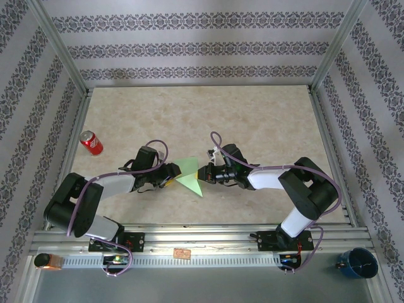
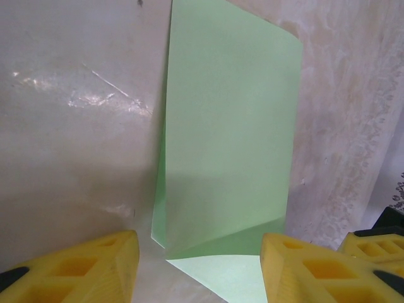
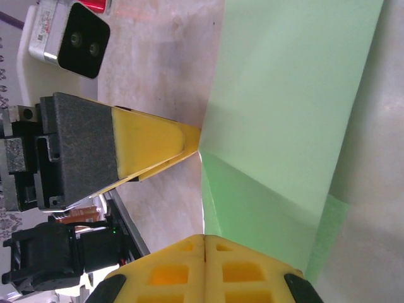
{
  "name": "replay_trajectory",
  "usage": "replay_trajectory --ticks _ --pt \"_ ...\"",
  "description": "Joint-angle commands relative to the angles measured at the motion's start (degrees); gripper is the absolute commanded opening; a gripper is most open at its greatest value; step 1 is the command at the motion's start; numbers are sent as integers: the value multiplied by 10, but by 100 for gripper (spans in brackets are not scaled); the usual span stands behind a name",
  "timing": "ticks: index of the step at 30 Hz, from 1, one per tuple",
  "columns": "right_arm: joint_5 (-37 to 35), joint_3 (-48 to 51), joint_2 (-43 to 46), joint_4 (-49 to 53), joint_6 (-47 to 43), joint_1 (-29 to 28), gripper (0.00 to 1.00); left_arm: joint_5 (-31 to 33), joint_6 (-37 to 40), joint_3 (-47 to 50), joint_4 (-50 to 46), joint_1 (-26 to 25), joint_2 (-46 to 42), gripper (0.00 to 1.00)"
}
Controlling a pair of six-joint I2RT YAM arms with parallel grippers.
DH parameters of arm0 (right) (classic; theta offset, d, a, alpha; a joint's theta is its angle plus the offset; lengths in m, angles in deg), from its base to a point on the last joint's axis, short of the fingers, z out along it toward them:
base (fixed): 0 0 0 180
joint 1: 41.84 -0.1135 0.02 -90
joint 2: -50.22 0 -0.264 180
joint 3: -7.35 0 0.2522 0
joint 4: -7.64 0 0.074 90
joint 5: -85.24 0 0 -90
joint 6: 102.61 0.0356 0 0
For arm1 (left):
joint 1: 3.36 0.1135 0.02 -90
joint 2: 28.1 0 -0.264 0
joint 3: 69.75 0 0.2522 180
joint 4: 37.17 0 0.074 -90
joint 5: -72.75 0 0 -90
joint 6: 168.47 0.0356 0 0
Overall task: Fold a paper plane with a square sheet of paper (pick it up from the middle)
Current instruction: Fourth fold the wing at the center of the table.
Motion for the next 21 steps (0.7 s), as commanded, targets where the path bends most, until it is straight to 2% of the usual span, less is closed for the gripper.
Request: replay_trajectory --ticks 1,21 --pt "13 10 12 -25 6 7 1 -14 -10 -3 31 8 7 54" --pt "22 23 17 -36 8 14 2 -38 -58 9 129 8 48 48"
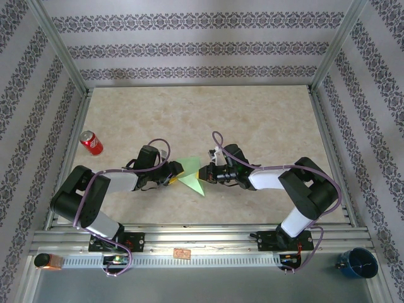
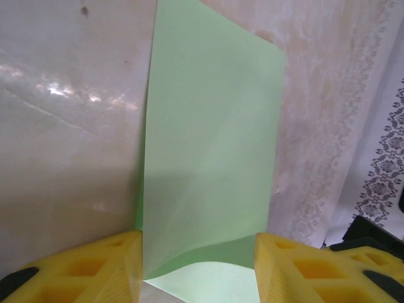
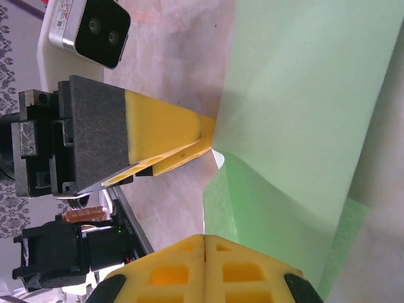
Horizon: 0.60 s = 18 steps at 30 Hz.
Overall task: Fold a paper plane with a square sheet of paper (pick it up from the middle)
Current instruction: Fourth fold the wing at the center of the table.
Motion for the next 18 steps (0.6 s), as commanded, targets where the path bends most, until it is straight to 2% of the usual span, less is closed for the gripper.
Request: replay_trajectory --ticks 1,4,9,18 --pt "11 13 17 -21 4 8 2 -6 -14 9 35 8 -3 49" --pt "16 15 21 -23 4 8 2 -1 -15 11 37 9 -8 47" --pt "19 19 22 -22 4 11 2 -4 -28 19 63 9 -11 35" --pt "15 28 25 -22 2 16 3 4 -13 14 33 8 -18 20"
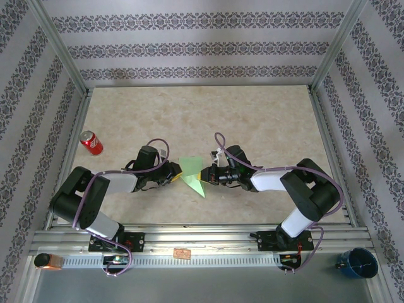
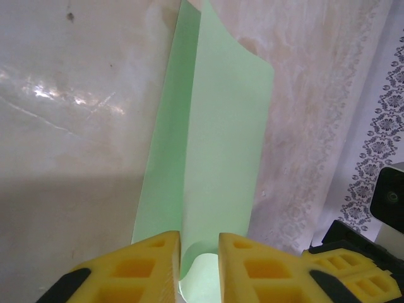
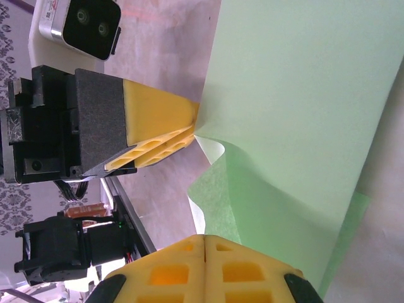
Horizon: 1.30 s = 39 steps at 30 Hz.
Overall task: Fold a paper plane with a square sheet of paper (pick it up from the middle)
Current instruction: Fourth fold the wing at the center of the table.
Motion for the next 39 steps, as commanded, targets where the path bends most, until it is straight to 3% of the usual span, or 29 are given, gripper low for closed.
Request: replay_trajectory --ticks 1,11,14,15,24,27,32,39 --pt "7 9 15 -12 -1 8 3 5 11 2 4 8 -12 17" --pt "5 12 15 -7 -5 11 6 7 14 -1 -5 9 -10 0" --pt "-7 12 18 15 -16 13 11 13 10 1 -8 8 -21 0" --pt "-19 9 23 39 -29 14 18 17 6 3 -7 8 -26 0" --pt "-191 -21 109 272 -145 0 35 80 -53 47 -8 2 -110 0" --pt "-279 -10 162 271 -191 -39 38 103 -64 55 -27 -1 -142 0" --pt "-484 1 189 207 -373 -196 38 134 -78 57 -55 -13 -184 0" --pt "-579 -39 80 126 -522 -294 35 144 -88 58 -61 -19 -197 0"
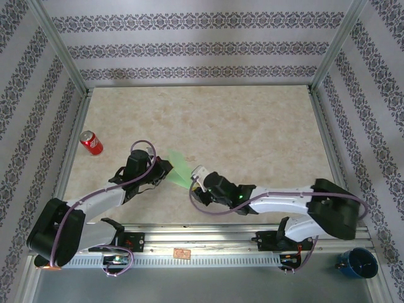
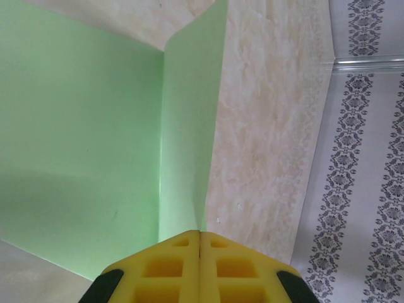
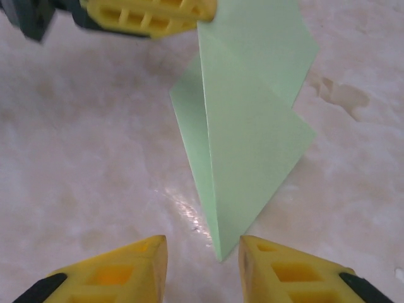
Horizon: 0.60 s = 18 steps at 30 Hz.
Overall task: Fold a paper plane with a square sheet of paper (pick it up from the middle)
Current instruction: Fourth fold the wing at the center of the table.
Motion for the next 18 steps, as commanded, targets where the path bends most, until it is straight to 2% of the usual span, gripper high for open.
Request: replay_trajectory --ticks 1,7,18 --pt "-108 -32 -52 -53 -109 -27 35 17 -13 5 -19 -8 -7 0" --pt "-128 -38 -112 -143 -137 -34 36 17 -13 0 -20 -9 -6 0" --pt "-142 -67 -186 -146 -132 -24 36 9 -1 -12 -37 -11 -8 0"
